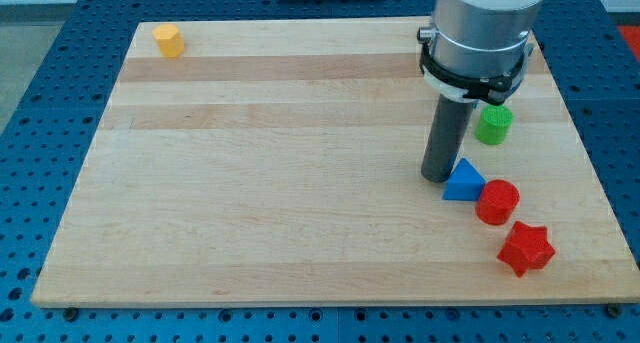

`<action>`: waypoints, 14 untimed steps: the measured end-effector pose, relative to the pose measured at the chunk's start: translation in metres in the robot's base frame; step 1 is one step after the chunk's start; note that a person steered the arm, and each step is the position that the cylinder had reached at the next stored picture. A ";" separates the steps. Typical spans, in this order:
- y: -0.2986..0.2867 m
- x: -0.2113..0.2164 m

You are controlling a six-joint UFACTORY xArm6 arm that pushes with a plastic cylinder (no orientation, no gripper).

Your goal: Move the yellow hexagon towards center

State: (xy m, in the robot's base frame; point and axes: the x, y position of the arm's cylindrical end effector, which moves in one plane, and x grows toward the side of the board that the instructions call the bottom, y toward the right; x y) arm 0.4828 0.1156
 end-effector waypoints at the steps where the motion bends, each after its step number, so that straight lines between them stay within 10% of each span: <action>1: 0.006 0.000; 3: -0.090 -0.066; 6: -0.420 -0.187; 8: -0.405 -0.290; 14: -0.362 -0.245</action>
State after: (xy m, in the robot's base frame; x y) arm 0.2378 -0.2468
